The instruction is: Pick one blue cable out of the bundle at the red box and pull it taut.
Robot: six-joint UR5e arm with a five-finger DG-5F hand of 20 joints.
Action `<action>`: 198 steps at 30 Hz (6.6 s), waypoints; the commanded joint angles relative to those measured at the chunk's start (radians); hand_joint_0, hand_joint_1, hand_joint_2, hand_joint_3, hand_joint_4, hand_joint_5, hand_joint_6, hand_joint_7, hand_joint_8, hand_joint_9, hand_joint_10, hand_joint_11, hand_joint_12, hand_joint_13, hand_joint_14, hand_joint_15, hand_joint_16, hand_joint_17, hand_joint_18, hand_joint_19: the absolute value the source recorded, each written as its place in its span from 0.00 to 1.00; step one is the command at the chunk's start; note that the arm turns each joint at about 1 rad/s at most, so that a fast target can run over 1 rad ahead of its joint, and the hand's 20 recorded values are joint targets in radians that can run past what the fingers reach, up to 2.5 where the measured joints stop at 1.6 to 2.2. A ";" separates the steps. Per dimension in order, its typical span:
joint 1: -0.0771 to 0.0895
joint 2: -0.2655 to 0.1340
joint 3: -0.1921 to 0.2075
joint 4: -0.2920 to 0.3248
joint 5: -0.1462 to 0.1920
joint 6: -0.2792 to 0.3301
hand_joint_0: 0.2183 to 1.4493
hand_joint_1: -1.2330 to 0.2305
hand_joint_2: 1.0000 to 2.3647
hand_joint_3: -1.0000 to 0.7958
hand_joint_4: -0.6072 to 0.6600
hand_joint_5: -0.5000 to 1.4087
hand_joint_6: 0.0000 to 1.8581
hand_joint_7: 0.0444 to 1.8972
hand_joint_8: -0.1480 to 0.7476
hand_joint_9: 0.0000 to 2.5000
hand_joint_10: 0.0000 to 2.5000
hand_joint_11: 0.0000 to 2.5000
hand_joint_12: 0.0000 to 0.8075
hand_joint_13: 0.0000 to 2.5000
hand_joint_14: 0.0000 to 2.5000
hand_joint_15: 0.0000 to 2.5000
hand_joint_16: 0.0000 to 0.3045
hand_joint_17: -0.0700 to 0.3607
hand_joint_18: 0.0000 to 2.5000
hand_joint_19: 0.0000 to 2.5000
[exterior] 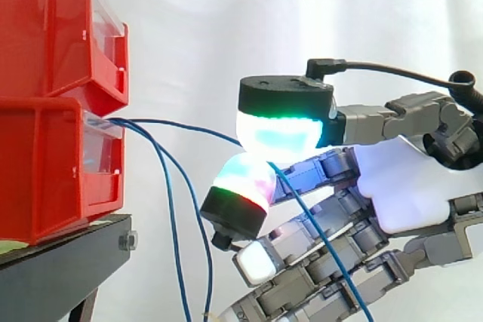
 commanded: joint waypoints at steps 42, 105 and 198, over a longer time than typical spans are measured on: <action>0.000 0.029 0.005 -0.056 0.012 -0.099 0.30 0.37 0.01 0.44 0.54 0.23 0.29 0.73 0.46 0.30 0.01 0.24 0.46 0.11 0.00 0.03 0.17 0.44 0.13 0.11; -0.024 0.029 0.023 -0.070 0.012 -0.117 0.29 0.33 0.02 0.59 0.50 0.19 0.44 0.57 0.45 0.28 0.01 0.27 0.47 0.09 0.00 0.02 0.18 0.45 0.12 0.07; -0.043 0.075 -0.192 0.157 -0.064 -0.073 0.29 0.37 0.02 0.58 0.50 0.19 0.45 0.57 0.45 0.27 0.01 0.25 0.47 0.09 0.00 0.02 0.18 0.45 0.12 0.08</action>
